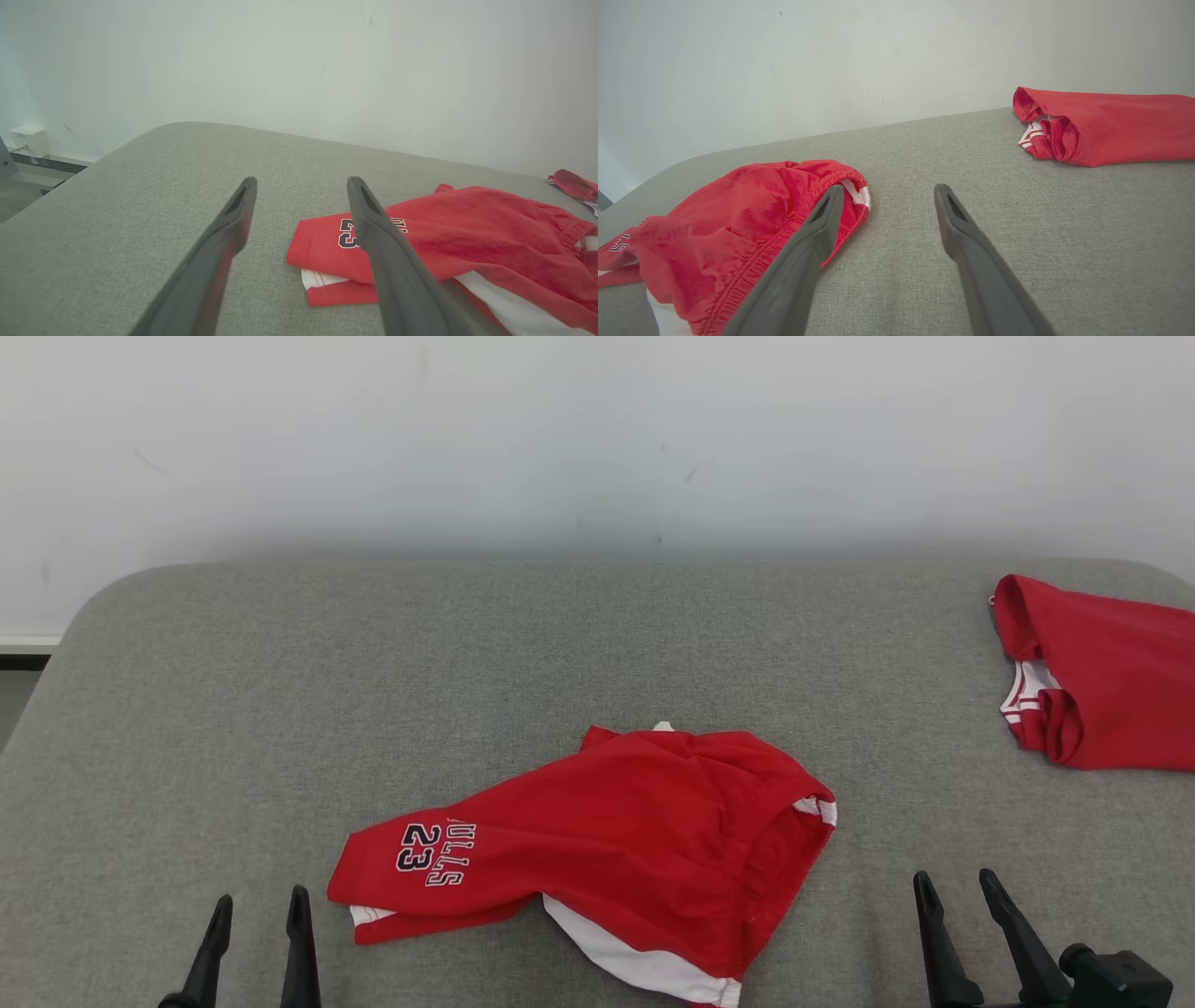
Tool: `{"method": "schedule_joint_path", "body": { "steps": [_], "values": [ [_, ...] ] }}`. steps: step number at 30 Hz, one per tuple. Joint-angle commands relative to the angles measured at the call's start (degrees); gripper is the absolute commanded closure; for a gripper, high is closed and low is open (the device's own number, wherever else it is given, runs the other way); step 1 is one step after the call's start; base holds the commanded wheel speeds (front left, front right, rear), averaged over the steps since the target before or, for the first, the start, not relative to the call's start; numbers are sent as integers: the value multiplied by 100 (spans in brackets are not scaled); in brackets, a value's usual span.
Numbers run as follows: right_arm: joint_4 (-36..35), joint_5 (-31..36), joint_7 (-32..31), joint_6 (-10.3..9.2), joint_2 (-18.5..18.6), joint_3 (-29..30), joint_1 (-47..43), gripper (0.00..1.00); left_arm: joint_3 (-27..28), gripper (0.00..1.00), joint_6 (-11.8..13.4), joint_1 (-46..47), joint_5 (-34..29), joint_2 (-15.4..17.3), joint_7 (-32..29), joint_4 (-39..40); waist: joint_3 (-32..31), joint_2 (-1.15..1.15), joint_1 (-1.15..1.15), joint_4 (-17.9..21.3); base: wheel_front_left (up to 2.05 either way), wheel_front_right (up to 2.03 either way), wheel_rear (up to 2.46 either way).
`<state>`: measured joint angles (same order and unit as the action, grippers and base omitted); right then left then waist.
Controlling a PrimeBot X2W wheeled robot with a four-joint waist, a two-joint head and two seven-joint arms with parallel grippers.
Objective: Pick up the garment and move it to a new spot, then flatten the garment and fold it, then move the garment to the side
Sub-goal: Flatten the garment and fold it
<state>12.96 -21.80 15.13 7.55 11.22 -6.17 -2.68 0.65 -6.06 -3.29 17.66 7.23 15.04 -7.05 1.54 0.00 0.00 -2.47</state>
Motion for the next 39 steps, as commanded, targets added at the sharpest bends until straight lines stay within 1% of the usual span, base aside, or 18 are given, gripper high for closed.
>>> {"method": "schedule_joint_path", "body": {
  "steps": [1, 5, 8, 10, 17, 22, 24, 28, 29, 30, 31, 32, 34, 35, 38, 39],
  "values": [
    [-10, -40, 1, -15, 12, -8, -77, 0, 66, 0, -38, -67, -59, -56, 18, -11, 3, 0, 0, -5, 0, 0, 0],
    [-7, -67, 1, -15, 50, -79, -82, 0, 180, 0, -105, -88, -214, -164, 18, -27, 6, 0, 0, -21, 0, 0, 0],
    [11, -106, 0, -15, 130, -283, -64, 0, 242, 0, -121, -76, -307, -220, 19, -11, 11, 0, 0, -31, 0, 0, 0],
    [36, -125, 0, -15, 223, -541, -21, 0, 263, 0, -137, -70, -325, -248, 19, 3, 25, 0, 0, -33, 0, 0, 0],
    [327, -369, 1, -15, 584, -1708, 205, 0, 183, 0, -141, 30, -422, -284, 19, 21, 77, 0, 0, -125, 0, 0, 0],
    [619, -608, -5, -15, 693, -2545, 419, 0, 18, 0, -143, 71, -416, -269, 19, 15, 113, 0, 0, -253, 0, 0, 0],
    [793, -749, -46, -15, 681, -2844, 530, 0, -33, 0, -143, 94, -422, -262, 19, 1, 111, 0, 0, -313, 0, 0, 0],
    [1164, -977, -62, -15, 667, -3284, 786, 0, -95, 0, -136, 97, -396, -230, 19, -4, 103, 0, 0, -400, 0, 0, 0],
    [1277, -1072, -58, -15, 649, -3343, 848, 8, -96, 0, -136, 94, -391, -226, 19, -1, 99, 0, 0, -409, 0, 0, 0],
    [1376, -1137, -51, -15, 645, -3407, 914, 59, -100, 0, -137, 87, -387, -226, 19, -1, 91, 0, 0, -416, 0, 0, 0],
    [1465, -1193, -42, -15, 649, -3482, 988, 95, -105, 0, -137, 80, -385, -221, 19, -3, 86, 0, 0, -422, 0, 0, 0],
    [1533, -1255, -29, -15, 656, -3526, 1057, 100, -99, 0, -137, 71, -387, -219, 19, -8, 79, 0, 0, -424, 0, 0, 0],
    [1643, -1344, -4, -15, 693, -3525, 1155, 100, -89, 0, -137, 50, -395, -220, 19, -17, 64, 0, 0, -416, 0, 0, 0],
    [1708, -1406, 4, -15, 768, -3471, 1212, 100, -59, 0, -137, 14, -395, -225, 19, -15, 41, 0, 0, -385, 0, 0, 0],
    [1640, -1404, 10, -15, 918, -3183, 1234, 100, -62, 0, -137, -31, -398, -246, 19, -17, 9, 0, 0, -315, 0, 0, 0],
    [1640, -1404, 10, -15, 918, -3183, 1234, 100, -62, 0, -137, -31, -398, -246, 19, -17, 9, 0, 0, -315, 0, 0, 0]
  ]
}}
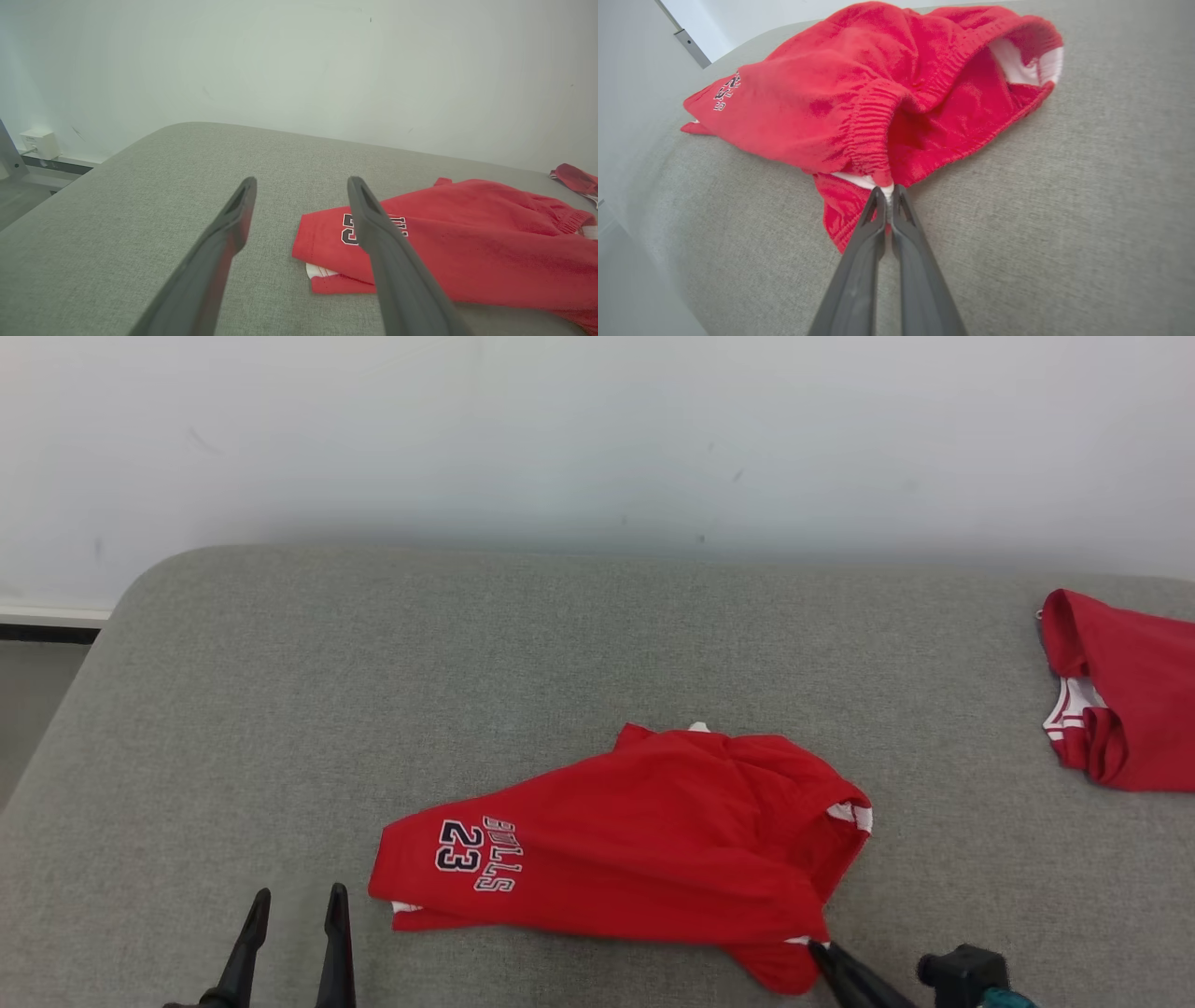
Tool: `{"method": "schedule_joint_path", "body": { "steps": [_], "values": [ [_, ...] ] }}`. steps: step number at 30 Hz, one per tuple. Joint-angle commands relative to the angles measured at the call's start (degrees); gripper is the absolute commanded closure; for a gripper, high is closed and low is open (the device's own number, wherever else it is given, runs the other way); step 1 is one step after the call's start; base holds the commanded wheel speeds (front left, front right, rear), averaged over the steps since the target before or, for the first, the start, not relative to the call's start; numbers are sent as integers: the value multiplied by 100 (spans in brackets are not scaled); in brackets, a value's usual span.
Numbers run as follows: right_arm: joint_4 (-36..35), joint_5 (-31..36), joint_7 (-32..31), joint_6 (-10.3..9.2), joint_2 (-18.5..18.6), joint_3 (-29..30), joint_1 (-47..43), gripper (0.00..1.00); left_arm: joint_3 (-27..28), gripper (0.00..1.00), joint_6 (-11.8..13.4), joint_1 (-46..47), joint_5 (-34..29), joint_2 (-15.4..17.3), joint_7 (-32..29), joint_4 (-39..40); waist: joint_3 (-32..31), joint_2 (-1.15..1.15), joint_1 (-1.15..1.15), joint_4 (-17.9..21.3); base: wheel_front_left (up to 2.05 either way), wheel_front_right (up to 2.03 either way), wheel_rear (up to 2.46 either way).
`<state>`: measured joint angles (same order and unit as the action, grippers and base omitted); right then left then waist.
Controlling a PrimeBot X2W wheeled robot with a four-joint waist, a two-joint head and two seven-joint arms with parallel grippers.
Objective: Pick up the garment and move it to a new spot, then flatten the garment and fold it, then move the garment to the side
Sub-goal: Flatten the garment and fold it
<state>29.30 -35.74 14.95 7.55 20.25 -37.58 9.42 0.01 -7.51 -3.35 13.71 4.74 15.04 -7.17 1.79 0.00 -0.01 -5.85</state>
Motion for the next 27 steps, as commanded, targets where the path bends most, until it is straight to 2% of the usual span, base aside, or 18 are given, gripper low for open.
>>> {"method": "schedule_joint_path", "body": {
  "steps": [1, 8, 11, 12, 13, 14, 23, 27],
  "values": [
    [-30, 7, 27, -15, 80, 79, -10, 100, -2, 0, 8, -36, -6, -6, 19, -13, -26, 0, 1, 46, 0, 0, 0],
    [-287, 139, 28, -15, 590, 746, -321, 100, -41, 0, 8, -87, -14, -54, 19, -35, -63, 0, 1, 158, 0, 0, 0],
    [-338, 144, 29, -15, 682, 847, -469, 100, -47, 0, 8, -104, -16, -66, 19, -39, -75, 0, 1, 178, 0, 0, 0],
    [-357, 137, 29, -15, 698, 842, -494, 81, -48, 0, 8, -115, -15, -70, 19, -44, -84, 0, 1, 184, 0, 0, 0],
    [-361, 147, 28, -15, 724, 825, -505, 18, -46, 0, 8, -124, -15, -75, 19, -46, -89, 0, 1, 190, 0, 0, 0],
    [-366, 149, 29, -15, 735, 805, -523, 0, -48, 0, 8, -133, -15, -80, 19, -47, -95, 0, 1, 195, 0, 0, 0],
    [-864, 190, 19, -15, 771, 994, -915, 0, -46, 0, 7, -119, -18, -94, 19, -27, -138, 0, 1, 205, 0, 0, 0],
    [-1356, 360, 19, -15, 735, 1393, -1163, 0, 2, 0, 7, -133, -23, -94, 19, 16, -114, 0, 1, 254, 0, 0, 0]
  ]
}}
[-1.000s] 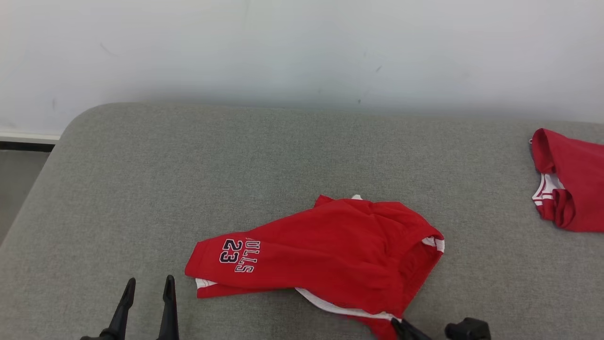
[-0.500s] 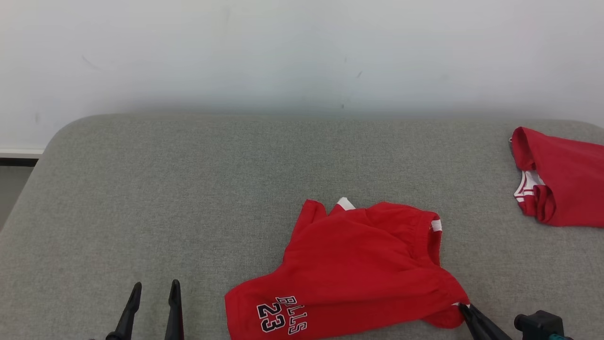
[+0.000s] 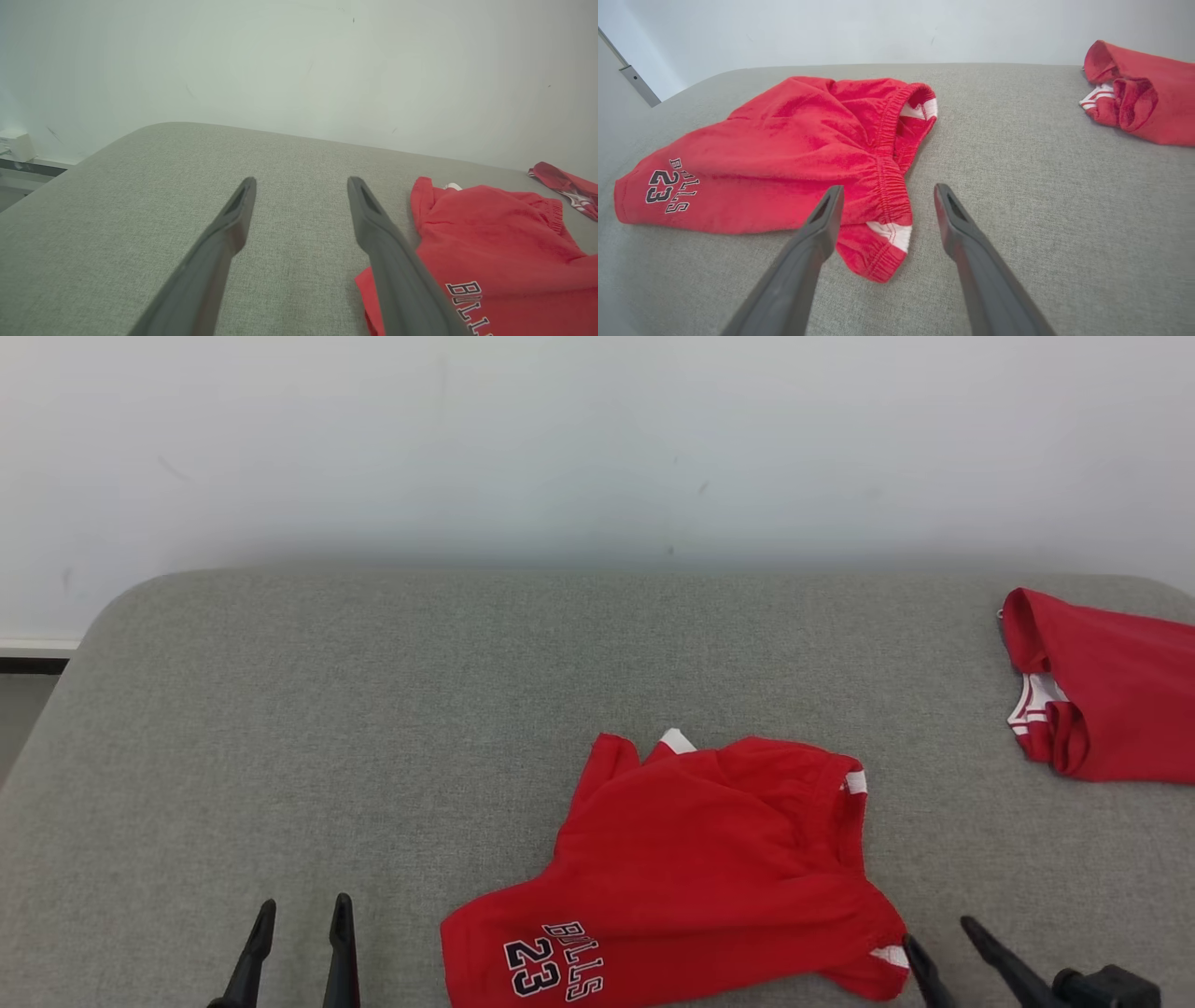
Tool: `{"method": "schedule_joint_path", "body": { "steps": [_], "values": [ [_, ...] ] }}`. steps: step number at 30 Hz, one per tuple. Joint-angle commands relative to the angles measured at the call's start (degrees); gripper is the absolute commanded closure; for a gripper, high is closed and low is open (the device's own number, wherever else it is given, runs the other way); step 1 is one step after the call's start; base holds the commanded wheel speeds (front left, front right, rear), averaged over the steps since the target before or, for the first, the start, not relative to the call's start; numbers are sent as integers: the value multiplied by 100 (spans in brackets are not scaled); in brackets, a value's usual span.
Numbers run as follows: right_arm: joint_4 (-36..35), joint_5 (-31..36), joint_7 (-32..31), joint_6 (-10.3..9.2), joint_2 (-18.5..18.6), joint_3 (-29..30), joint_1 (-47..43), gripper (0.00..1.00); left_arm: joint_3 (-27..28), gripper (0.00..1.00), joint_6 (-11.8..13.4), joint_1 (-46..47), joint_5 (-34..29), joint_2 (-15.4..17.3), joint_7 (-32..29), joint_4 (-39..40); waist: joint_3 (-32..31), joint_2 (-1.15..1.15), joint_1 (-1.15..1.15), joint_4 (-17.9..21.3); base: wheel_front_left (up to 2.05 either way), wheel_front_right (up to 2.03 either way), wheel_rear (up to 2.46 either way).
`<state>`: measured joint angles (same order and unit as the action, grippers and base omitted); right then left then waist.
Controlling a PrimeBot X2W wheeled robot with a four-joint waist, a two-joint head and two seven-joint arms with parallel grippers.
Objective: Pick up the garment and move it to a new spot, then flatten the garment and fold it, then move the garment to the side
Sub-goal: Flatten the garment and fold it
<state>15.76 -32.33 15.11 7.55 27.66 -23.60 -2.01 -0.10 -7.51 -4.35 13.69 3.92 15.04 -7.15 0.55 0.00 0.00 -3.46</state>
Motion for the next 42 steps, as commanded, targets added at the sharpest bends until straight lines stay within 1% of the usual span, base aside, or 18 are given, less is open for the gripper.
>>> {"method": "schedule_joint_path", "body": {
  "steps": [1, 6, 10, 13, 16, 18, 20, 23, 26, 29, 40, 41, 42],
  "values": [
    [-124, 89, 2, -15, -60, 151, -66, 0, 18, 0, 7, -37, -26, -14, 19, 21, 19, 0, 0, 31, 0, 0, 0],
    [-615, 467, 2, -15, -381, 675, -243, 0, 10, 0, 7, -30, -46, -4, 19, 19, 50, 0, 0, 93, 0, 0, 0],
    [-846, 702, 2, -15, -694, 1017, -293, 0, -127, 0, 7, 29, -37, 22, 19, -43, 99, 0, 0, 119, 0, 0, 0],
    [-891, 818, 2, -15, -893, 1135, -319, 0, -332, 0, 7, 65, -13, 73, 19, -159, 136, 0, 0, 142, 0, 0, 0],
    [-894, 901, 2, -15, -1022, 1134, -265, 0, -649, 0, 7, 73, 37, 155, 19, -335, 168, 0, 0, 185, 0, 0, 0],
    [-892, 916, 2, -15, -1048, 1123, -240, 0, -754, 0, 7, 82, 63, 183, 19, -400, 175, 0, 0, 196, 0, 0, 0],
    [-878, 935, 2, -15, -1074, 1098, -201, 0, -993, 0, 7, 88, 130, 264, 18, -566, 193, 0, 0, 217, 0, 0, 0],
    [-867, 938, 2, -15, -1079, 1085, -146, 0, -1318, 0, 8, 130, 234, 397, 19, -889, 228, 0, 0, 247, 0, 0, 0],
    [-865, 936, 2, -15, -1073, 1093, -118, 0, -1520, 0, 8, 253, 384, 461, 19, -1197, 267, 0, 0, 268, 0, 0, 0],
    [-867, 939, 2, -15, -1082, 1077, -57, 0, -1629, 0, 8, 332, 556, 484, 19, -1471, 305, 0, 0, 294, 0, 0, 0],
    [-828, 953, 2, -15, -1089, 960, 42, 0, -1953, 0, 8, 817, 797, 531, 18, -2045, 371, 0, 0, 401, 0, 0, 0],
    [-823, 957, 2, -15, -1084, 957, 45, 0, -1991, 6, 9, 870, 827, 552, 19, -2085, 367, 0, 0, 409, 0, 0, 0],
    [-817, 960, 2, -15, -1079, 955, 45, 0, -2016, 64, 9, 922, 862, 570, 19, -2130, 363, 0, 0, 415, 0, 0, 0]
  ]
}}
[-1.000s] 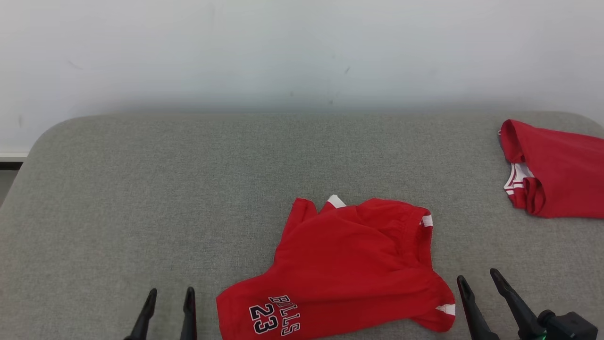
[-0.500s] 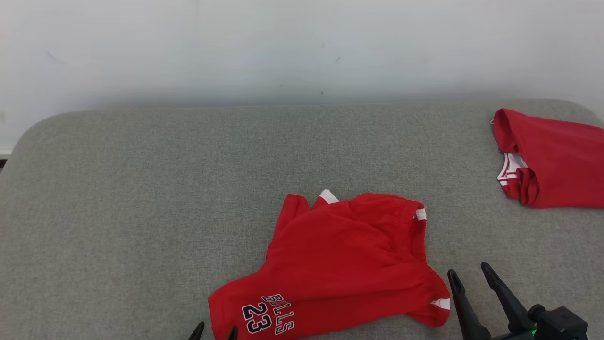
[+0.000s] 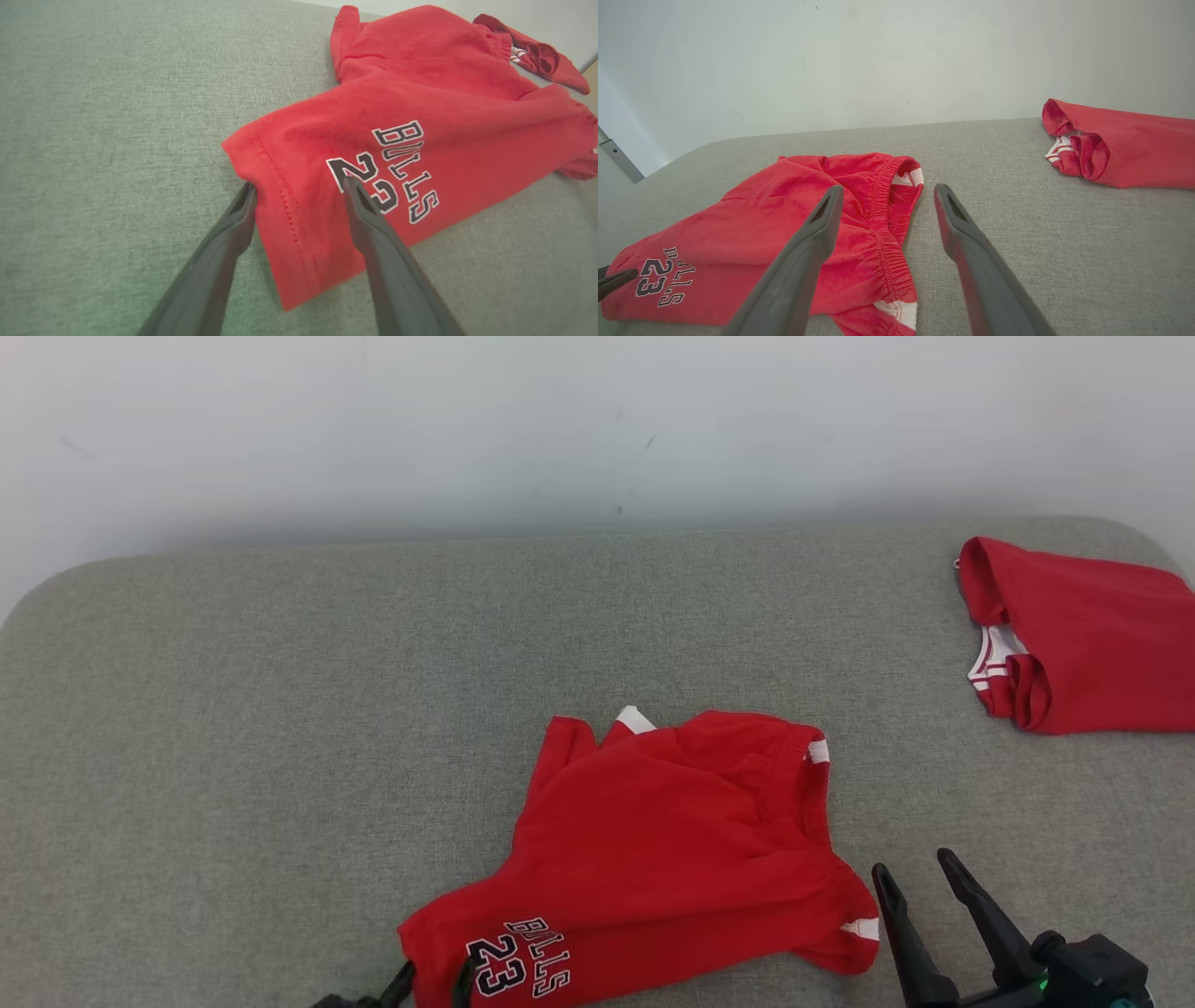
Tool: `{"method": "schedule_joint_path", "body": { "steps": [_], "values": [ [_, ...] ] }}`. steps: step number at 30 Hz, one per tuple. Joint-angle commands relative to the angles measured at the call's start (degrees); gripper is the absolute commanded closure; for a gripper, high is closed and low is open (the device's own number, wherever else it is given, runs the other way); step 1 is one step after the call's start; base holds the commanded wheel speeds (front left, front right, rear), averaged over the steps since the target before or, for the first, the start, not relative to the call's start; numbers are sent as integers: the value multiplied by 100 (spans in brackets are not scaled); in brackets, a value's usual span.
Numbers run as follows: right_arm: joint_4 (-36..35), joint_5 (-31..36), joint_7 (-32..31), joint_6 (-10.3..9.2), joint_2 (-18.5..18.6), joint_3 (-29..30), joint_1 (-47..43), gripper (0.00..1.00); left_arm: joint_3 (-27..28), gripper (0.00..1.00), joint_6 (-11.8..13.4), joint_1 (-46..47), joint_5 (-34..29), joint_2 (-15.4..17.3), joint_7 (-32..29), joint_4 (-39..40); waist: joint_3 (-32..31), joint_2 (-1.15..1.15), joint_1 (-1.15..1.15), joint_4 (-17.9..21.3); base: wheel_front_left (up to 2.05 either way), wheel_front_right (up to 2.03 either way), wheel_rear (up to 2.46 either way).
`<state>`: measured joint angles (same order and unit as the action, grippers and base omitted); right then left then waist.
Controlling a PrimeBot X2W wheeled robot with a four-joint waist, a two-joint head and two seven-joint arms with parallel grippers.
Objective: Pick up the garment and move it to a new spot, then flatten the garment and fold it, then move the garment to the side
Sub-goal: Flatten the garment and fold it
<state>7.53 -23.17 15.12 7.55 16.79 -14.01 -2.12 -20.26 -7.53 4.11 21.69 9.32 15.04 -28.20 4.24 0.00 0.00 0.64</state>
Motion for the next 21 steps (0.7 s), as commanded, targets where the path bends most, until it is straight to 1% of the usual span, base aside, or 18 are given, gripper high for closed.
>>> {"method": "schedule_joint_path", "body": {
  "steps": [1, 7, 13, 17, 21],
  "values": [
    [8, 48, 1, -15, 9, -9, 58, 0, -29, 100, 11, 137, 77, 35, 19, -1, -12, 0, 0, 11, 0, 0, 0],
    [20, 56, 1, -15, 6, -23, 18, 0, -86, 100, 11, 280, -74, 73, 19, 294, -50, 0, 0, 32, 0, 0, 0],
    [29, 71, 1, -15, -8, -55, 77, 0, -154, 100, 11, 604, -61, 239, 18, 611, 8, 0, 0, 73, 0, 0, 0],
    [67, 65, 1, -15, -16, -70, 201, 0, -247, 100, 11, 1031, -5, 431, 19, 550, 117, 0, 0, 214, 0, 0, 0],
    [127, 65, 1, -15, -49, -37, 333, 0, -322, 100, 12, 1479, 131, 591, 18, 304, 262, 0, 0, 379, 0, 0, 0]
  ]
}}
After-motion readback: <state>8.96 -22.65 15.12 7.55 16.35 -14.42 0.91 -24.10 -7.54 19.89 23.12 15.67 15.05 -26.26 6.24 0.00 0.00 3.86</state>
